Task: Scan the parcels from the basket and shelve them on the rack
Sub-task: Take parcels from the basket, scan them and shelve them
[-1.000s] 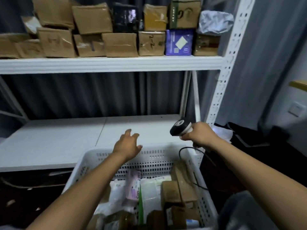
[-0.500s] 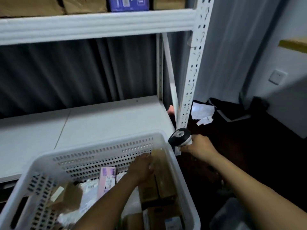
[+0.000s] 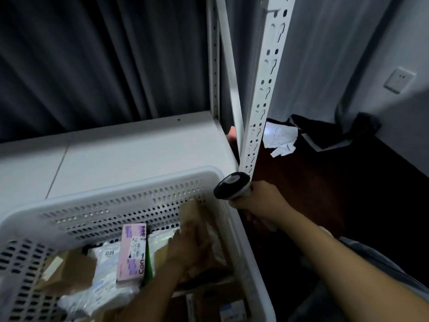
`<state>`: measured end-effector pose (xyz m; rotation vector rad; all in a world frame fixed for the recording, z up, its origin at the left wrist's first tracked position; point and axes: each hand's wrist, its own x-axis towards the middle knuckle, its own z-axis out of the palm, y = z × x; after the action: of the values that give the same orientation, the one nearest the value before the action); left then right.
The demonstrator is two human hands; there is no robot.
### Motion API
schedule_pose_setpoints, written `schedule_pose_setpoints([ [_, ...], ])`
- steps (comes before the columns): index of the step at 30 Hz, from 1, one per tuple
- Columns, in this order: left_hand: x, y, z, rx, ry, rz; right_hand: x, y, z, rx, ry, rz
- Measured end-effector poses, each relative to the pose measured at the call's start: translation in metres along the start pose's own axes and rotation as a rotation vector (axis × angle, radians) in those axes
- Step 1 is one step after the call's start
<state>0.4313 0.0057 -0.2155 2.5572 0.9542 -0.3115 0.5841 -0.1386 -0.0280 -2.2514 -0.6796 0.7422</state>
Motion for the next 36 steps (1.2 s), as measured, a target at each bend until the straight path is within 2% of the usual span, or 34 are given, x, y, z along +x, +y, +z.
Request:
schedule_pose_setpoints([
  [3, -0.007, -0.008, 0.000, -0.094, 0.028, -0.116, -0.002, 0.001, 0.003, 0.012, -0.020, 0.004],
  [7, -0.008, -0.004, 0.006, -0.106, -0.045, -0.236, -0.003, -0.002, 0.013, 0.017, -0.054, 0.016],
  [9, -0.012, 0.000, 0.003, -0.098, -0.090, -0.253, -0.003, -0.003, 0.019, 0.039, -0.072, 0.013],
  [11, -0.015, -0.001, -0.003, -0.204, -0.080, -0.267, -0.004, -0.005, 0.024, 0.066, -0.083, 0.009],
  [16, -0.043, -0.005, -0.041, -0.694, 0.119, -0.263, -0.010, -0.014, 0.031, 0.111, -0.095, -0.019],
  [23, -0.111, -0.026, -0.110, -1.142, 0.364, -0.257, -0.039, -0.036, 0.037, 0.342, -0.052, -0.076],
  [26, -0.137, -0.040, -0.134, -1.316, 0.460, -0.272, -0.060, -0.048, 0.041, 0.365, -0.012, -0.148],
  [30, -0.162, -0.046, -0.162, -1.578, 0.577, -0.261, -0.089, -0.055, 0.045, 0.477, -0.043, -0.213],
  [33, -0.179, -0.044, -0.178, -1.653, 0.623, -0.213, -0.105, -0.059, 0.049, 0.570, -0.074, -0.247],
  [36, -0.193, -0.044, -0.187, -1.539, 0.559, -0.131, -0.114, -0.065, 0.049, 0.679, -0.082, -0.292],
])
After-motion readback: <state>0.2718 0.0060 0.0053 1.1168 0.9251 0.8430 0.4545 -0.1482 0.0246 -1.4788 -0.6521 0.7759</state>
